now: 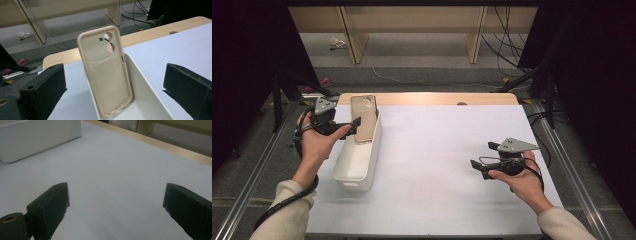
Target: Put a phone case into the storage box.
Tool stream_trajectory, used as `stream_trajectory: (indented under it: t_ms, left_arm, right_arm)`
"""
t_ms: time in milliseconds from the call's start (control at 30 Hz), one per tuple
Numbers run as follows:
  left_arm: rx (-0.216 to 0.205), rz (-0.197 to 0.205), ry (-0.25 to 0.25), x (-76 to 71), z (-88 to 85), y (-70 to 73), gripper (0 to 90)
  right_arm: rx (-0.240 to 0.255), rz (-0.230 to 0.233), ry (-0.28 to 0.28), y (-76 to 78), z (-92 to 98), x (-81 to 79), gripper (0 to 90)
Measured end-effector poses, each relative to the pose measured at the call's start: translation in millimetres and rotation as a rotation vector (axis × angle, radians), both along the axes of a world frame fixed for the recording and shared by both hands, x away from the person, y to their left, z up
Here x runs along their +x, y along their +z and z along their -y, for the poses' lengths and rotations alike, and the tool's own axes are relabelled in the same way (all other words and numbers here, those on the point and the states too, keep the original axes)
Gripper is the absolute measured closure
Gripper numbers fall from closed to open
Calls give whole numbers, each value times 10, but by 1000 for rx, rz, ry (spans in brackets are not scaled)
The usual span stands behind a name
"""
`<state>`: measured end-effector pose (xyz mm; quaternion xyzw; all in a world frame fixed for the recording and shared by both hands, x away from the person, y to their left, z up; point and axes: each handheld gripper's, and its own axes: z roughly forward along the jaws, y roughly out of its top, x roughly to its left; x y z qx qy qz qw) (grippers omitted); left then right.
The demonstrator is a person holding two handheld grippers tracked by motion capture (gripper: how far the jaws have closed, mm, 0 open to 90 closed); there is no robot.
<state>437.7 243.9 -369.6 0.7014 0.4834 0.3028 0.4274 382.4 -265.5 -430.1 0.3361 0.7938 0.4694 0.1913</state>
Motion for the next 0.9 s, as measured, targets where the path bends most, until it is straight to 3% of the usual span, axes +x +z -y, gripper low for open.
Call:
stream_trajectory:
  t_ms: [433, 900]
  left_arm:
    - [-31, 17, -95, -336, 166, -56, 0]
    - [-58, 45, -188, -719, 343, -253, 0]
  right_arm:
    - [0, 1, 1, 3, 0, -4, 76]
    - [5, 4, 3, 3, -1, -6, 76]
